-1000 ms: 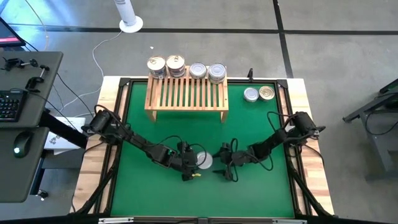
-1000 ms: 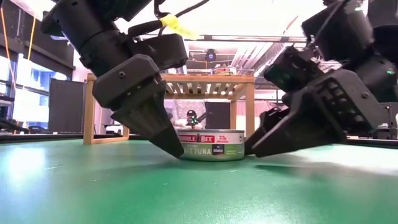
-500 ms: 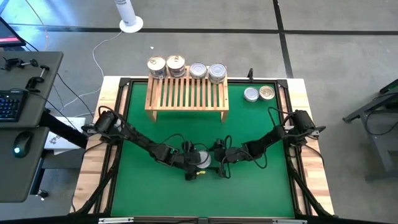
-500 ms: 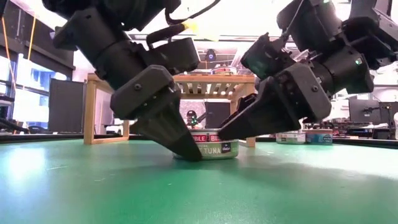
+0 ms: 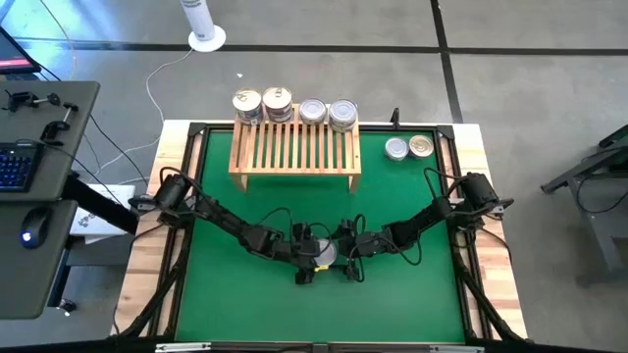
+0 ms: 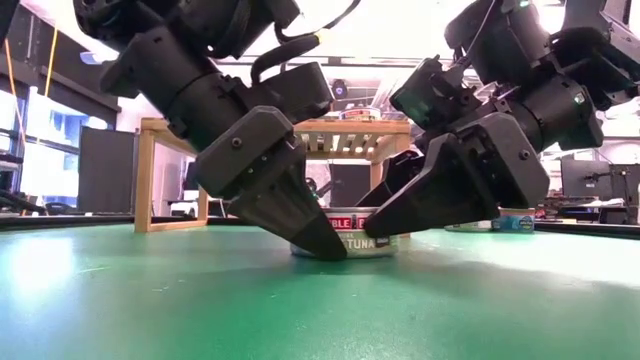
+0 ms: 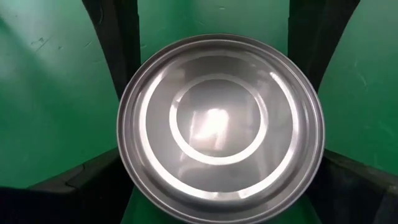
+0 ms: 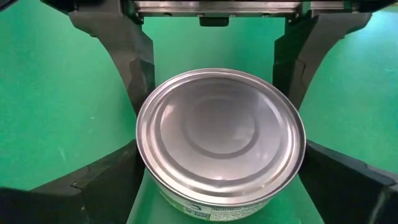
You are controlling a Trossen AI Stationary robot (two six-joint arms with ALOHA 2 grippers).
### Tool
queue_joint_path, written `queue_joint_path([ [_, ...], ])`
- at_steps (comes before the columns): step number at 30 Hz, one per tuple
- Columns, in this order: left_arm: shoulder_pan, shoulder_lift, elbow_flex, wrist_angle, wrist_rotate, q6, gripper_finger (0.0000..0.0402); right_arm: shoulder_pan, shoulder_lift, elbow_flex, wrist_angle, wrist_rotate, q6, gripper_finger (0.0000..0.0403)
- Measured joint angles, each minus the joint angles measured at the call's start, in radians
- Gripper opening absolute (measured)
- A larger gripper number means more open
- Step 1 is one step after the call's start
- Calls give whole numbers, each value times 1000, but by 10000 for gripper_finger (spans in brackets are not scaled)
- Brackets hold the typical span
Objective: Stack canned seafood by type on shelf
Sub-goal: Stack the green white tuna can on top of the left green white tuna can on the shelf
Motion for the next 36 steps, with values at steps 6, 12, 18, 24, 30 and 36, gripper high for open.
queue_joint_path([
  [6,16,0,0,8,22,22,390,-1,3,0,1,-7,13,390],
  [12,24,0,0,10,33,39,390,-1,36,0,43,-4,-2,377],
  [18,18,-11,0,4,20,35,390,-1,35,-3,37,5,-1,361],
  [24,7,-71,6,-131,-18,-26,391,14,18,-31,27,74,23,337],
  [30,-16,-121,14,-226,-44,-103,391,41,-22,-69,-28,116,54,302],
  [36,-40,-114,12,-276,-23,-184,392,41,-36,-76,-73,110,128,272],
])
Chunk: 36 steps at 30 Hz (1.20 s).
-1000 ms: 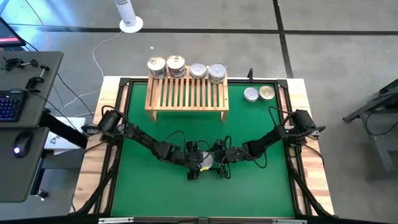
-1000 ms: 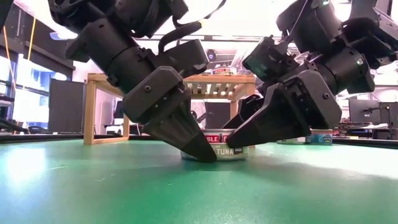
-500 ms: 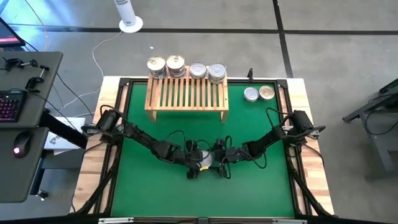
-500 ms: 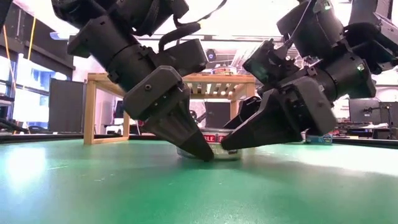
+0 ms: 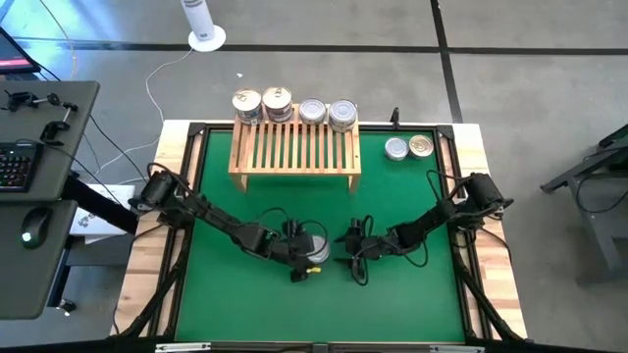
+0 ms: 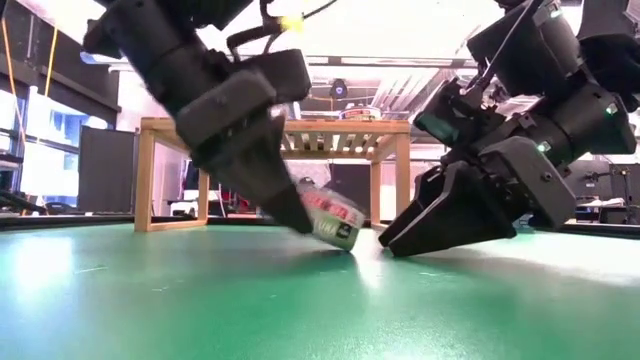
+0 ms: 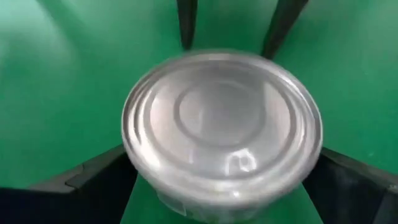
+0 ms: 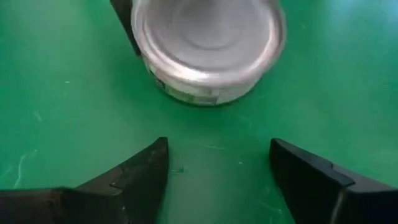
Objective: Stack canned seafood by type on shelf
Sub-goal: Stack the green white tuna can on top of the left green white tuna can on the shelf
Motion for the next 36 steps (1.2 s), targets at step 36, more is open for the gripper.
queue_joint_path([
  [36,-57,-141,309,-413,-237,-4,360,128,-16,-2,-115,172,230,291],
])
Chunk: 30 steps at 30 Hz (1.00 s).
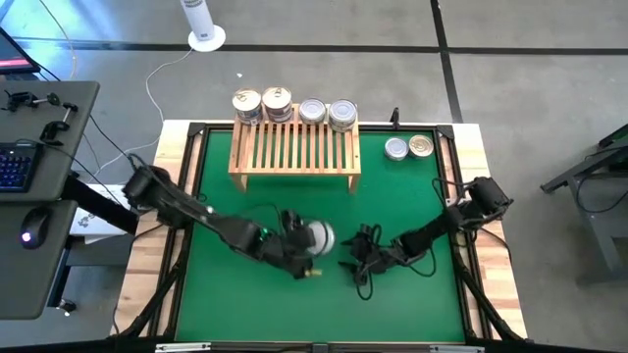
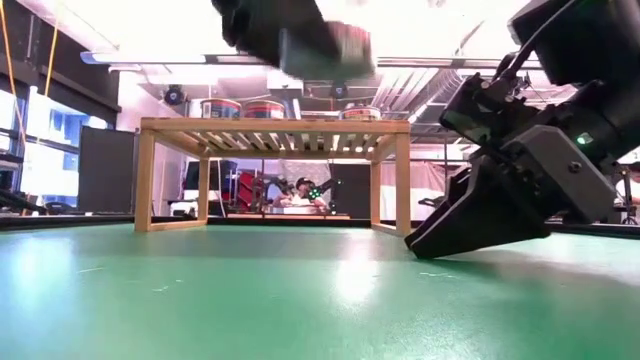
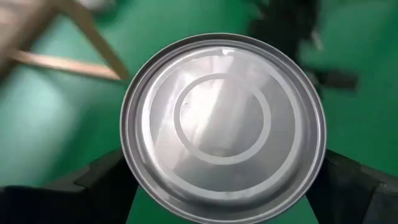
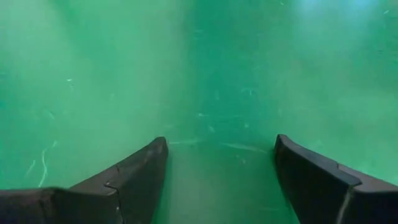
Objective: Stack canned seafood by type on shelf
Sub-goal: Stack the green white tuna can on top of the left green white tuna can on the shelf
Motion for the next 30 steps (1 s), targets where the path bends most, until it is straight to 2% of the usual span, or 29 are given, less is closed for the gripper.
queue_joint_path([
  [4,86,-100,109,-114,-65,110,360,8,0,0,-5,21,6,291],
  [7,219,-162,187,-130,-45,244,359,8,0,-1,1,22,0,291],
  [10,401,-177,258,-139,52,345,359,8,0,-2,8,23,-3,291],
  [14,650,-153,316,-135,232,391,359,8,1,-2,17,24,-6,291],
  [20,923,-86,325,-134,335,352,359,8,1,-3,33,24,-14,291],
  [24,990,-35,325,-90,393,341,359,7,1,-3,35,24,-17,291],
  [30,982,11,325,-49,412,365,359,7,1,-3,36,24,-19,291],
])
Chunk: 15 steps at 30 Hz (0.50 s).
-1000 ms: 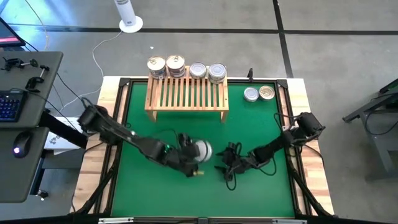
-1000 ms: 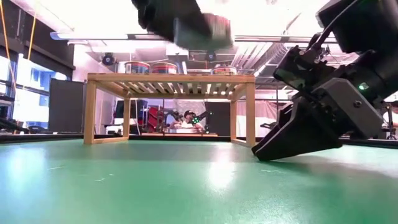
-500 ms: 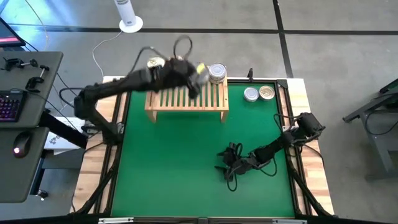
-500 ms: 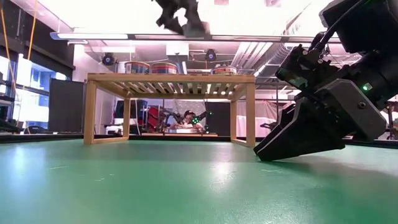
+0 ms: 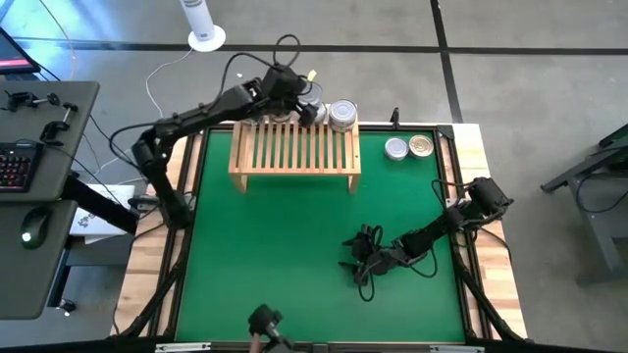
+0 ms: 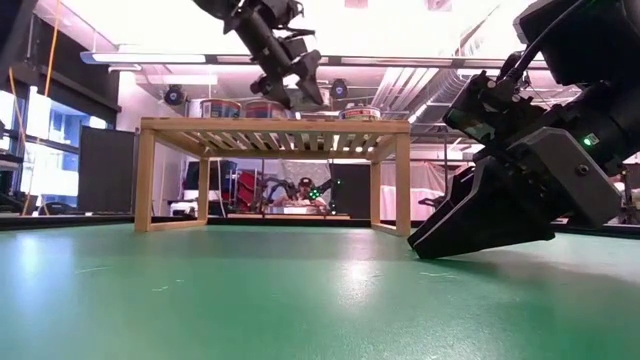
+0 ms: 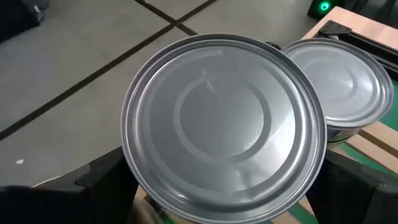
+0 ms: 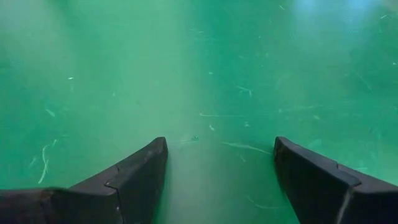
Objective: Stack canned seafood by type on shelf
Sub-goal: Stack the green white tuna can on top of the left green white tuna can on the shelf
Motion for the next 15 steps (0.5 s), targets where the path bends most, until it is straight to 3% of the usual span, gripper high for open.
queue_joint_path([
  [15,-9,34,3,28,4,-6,359,0,0,0,2,0,-3,291],
])
